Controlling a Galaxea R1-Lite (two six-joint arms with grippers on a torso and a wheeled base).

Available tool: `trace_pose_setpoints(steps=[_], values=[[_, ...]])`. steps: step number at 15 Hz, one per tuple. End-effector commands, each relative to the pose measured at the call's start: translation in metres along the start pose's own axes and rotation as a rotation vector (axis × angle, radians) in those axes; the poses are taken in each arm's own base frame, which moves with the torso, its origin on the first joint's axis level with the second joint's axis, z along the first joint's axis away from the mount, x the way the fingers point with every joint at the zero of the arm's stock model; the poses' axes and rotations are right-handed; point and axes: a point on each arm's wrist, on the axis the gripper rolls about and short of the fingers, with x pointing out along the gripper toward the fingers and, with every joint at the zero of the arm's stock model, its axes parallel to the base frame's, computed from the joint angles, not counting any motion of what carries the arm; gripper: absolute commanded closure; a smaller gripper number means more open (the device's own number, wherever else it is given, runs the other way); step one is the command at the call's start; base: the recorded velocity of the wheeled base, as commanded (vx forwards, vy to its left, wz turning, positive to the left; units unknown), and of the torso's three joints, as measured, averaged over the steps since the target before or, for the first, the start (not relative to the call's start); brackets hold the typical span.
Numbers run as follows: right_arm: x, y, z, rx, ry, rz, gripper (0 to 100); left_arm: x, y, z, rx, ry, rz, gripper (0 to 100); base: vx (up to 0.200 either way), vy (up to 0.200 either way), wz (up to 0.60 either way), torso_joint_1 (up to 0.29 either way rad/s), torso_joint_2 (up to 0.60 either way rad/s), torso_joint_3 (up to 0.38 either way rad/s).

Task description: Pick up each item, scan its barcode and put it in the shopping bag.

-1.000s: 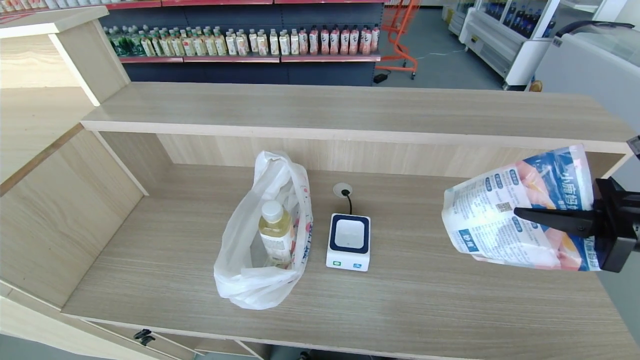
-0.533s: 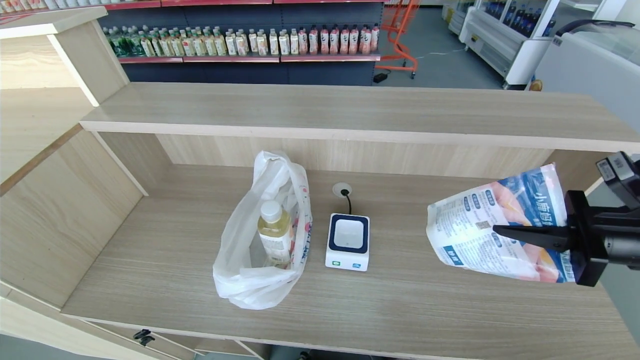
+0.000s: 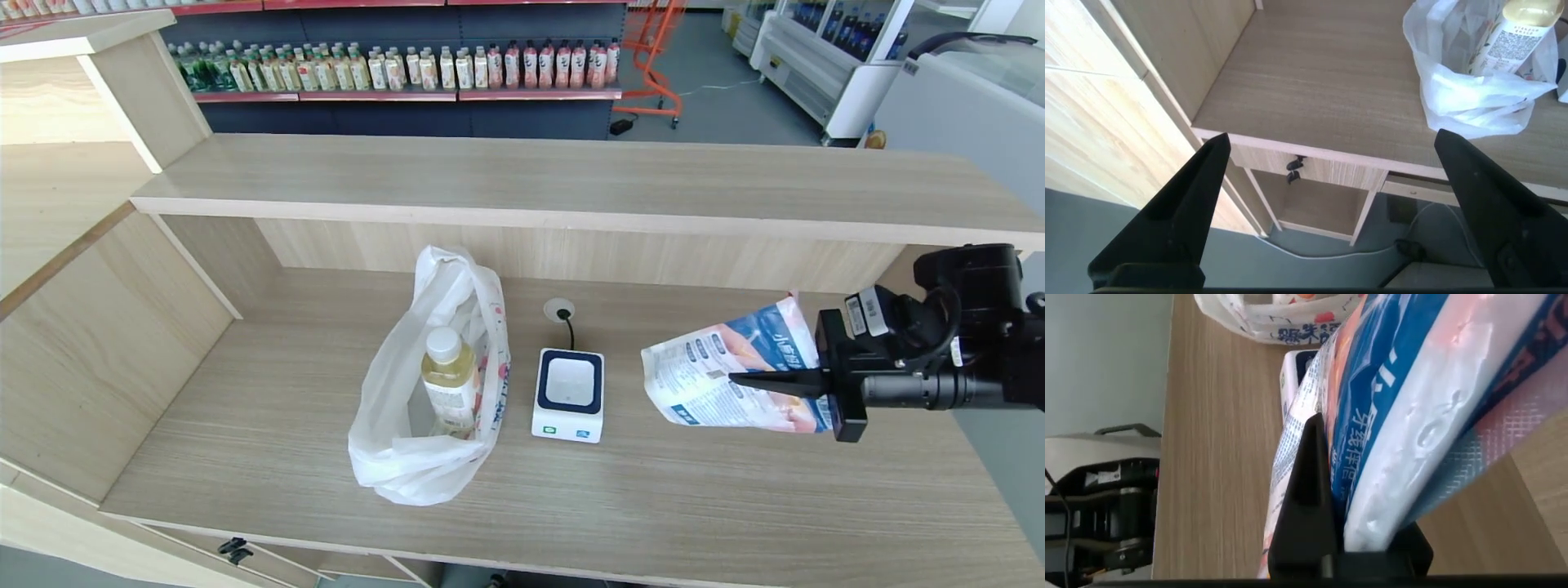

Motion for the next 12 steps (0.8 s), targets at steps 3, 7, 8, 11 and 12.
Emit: trace_pose_setpoints(steps=[3, 7, 8, 11, 12], values=[[0.039, -0.027, -0.005, -0.043, -0.027, 0.044, 100, 0.000, 0.000, 0.000, 0.000, 0.000, 0.001, 0, 0.000, 0.000, 0.00, 0.000, 0.00, 0.000], [0.080, -0.044, 0.001, -0.082, -0.080, 0.092, 100, 0.000, 0.000, 0.000, 0.000, 0.000, 0.001, 0, 0.000, 0.000, 0.00, 0.000, 0.00, 0.000], [0.090, -0.045, 0.000, -0.088, -0.089, 0.108, 100, 0.000, 0.000, 0.000, 0.001, 0.000, 0.001, 0, 0.000, 0.000, 0.00, 0.000, 0.00, 0.000], [0.111, -0.043, -0.013, -0.097, -0.098, 0.136, 100, 0.000, 0.000, 0.000, 0.000, 0.000, 0.001, 0, 0.000, 0.000, 0.00, 0.000, 0.00, 0.000], [0.118, -0.042, -0.020, -0.110, -0.106, 0.137, 100, 0.000, 0.000, 0.000, 0.000, 0.000, 0.001, 0, 0.000, 0.000, 0.00, 0.000, 0.00, 0.000]])
